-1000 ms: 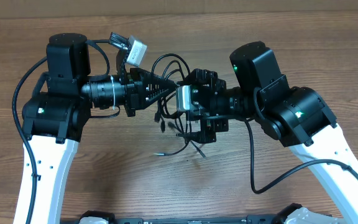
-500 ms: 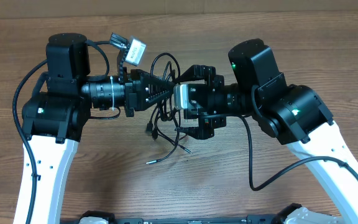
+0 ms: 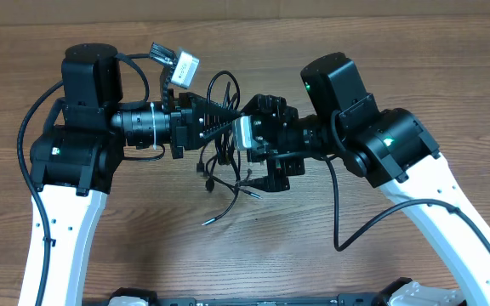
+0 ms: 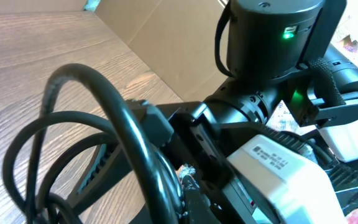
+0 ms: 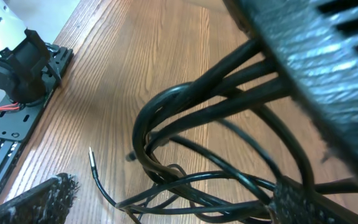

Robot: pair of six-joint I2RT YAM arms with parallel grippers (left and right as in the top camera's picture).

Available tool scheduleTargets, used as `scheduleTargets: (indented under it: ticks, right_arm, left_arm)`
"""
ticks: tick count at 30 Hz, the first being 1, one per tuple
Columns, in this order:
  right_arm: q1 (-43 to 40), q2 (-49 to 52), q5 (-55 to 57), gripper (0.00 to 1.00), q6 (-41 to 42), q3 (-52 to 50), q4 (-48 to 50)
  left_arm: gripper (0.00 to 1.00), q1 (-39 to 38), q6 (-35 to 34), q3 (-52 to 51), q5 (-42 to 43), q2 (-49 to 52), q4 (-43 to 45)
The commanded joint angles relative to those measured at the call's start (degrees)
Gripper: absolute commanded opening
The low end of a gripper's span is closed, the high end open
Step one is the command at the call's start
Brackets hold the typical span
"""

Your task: Untangle cables

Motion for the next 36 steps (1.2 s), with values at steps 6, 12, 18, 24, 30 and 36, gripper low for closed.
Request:
scheduleTargets:
  ticks: [6,12,18,24,30,36]
  right_arm:
    - [0.3,1.0,-1.0,0.98,-0.5,0.5,0.8]
    - [0.2,1.0,0.9,0.84,-0.5,0.5,3.0]
    - [0.2,1.0,6.7,0.04,0.0,0.5,0.4]
    - [0.2,0.9,9.2,0.04,0.3,0.5,-2.8]
    - [-0.2,0.0,9.1,0.04,8.9,0.5,-2.8]
    - [-4.0,-1.7,9.1,0.04,22.9,0.5,0.1]
  left_arm:
    - [0.04,-0.2,-0.3,0.8,5.0,-0.5,0.9]
    - [0.04,-0.2,-0.1,0.7,6.7,-0.5,0.8]
    - [0.04,-0.2,0.4,0.8,6.3,-0.5,0.8]
    - [0.04,0.6,0.7,0.7,1.6,-0.5,0.3]
    - [0.04,1.3,0.6,0.8,-15.1,-0.5,-5.9]
    - [0.04,1.6,-1.7,0.8,-29.4,-0.5,-11.9]
